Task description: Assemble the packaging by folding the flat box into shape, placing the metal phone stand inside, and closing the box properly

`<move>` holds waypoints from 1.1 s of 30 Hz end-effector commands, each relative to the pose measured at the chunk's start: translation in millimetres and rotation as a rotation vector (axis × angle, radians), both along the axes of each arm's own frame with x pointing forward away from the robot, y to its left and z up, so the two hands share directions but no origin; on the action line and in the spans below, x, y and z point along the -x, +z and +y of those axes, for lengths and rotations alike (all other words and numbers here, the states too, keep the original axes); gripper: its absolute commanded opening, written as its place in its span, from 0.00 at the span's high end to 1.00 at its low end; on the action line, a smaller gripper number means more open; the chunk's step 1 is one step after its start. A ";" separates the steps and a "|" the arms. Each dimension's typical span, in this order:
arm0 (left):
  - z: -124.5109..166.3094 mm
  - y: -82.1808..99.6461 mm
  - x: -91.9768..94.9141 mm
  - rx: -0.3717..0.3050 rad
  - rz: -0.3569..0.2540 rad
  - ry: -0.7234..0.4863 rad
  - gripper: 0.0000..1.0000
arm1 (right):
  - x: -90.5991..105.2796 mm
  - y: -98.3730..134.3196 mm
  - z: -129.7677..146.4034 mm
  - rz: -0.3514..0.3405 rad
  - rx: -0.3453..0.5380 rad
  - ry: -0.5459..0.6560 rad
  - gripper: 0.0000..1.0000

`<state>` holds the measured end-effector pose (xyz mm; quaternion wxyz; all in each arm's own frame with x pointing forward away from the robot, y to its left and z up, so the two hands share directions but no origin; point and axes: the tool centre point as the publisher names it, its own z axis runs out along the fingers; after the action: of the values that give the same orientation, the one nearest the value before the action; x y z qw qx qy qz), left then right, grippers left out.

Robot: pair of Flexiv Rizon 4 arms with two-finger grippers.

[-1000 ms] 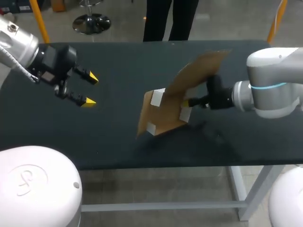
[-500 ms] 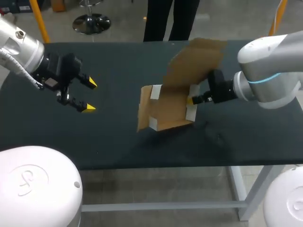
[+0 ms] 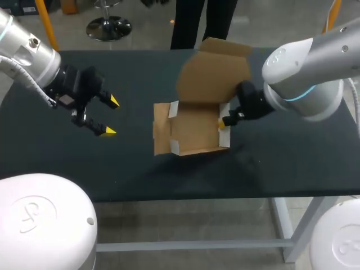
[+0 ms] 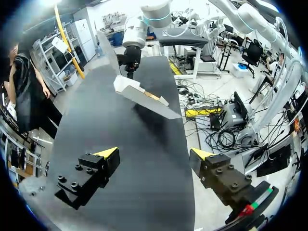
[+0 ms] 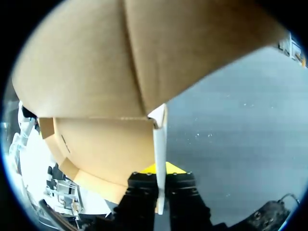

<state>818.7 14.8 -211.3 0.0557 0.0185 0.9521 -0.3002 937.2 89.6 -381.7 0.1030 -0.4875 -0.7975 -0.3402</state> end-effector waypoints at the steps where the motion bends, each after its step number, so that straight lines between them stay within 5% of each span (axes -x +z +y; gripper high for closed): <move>1: -0.2 0.6 -0.3 -0.004 0.002 0.000 0.00 | -1.4 2.3 0.1 0.030 0.022 0.019 1.00; 17: -0.2 0.6 -0.3 -0.004 0.002 0.000 0.00 | 8.4 -0.2 22.4 0.153 0.275 -0.186 1.00; 27: -0.2 0.6 -0.3 -0.004 0.002 0.000 0.00 | 20.3 -9.6 10.3 0.322 0.552 -0.380 1.00; 33: -0.2 0.6 -0.3 -0.004 0.002 0.000 0.00 | 20.3 -9.6 10.3 0.322 0.552 -0.380 1.00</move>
<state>819.4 14.3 -211.7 0.0556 0.0185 0.9520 -0.3004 915.2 96.0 -392.9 0.0816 -0.6774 -0.7243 -0.0993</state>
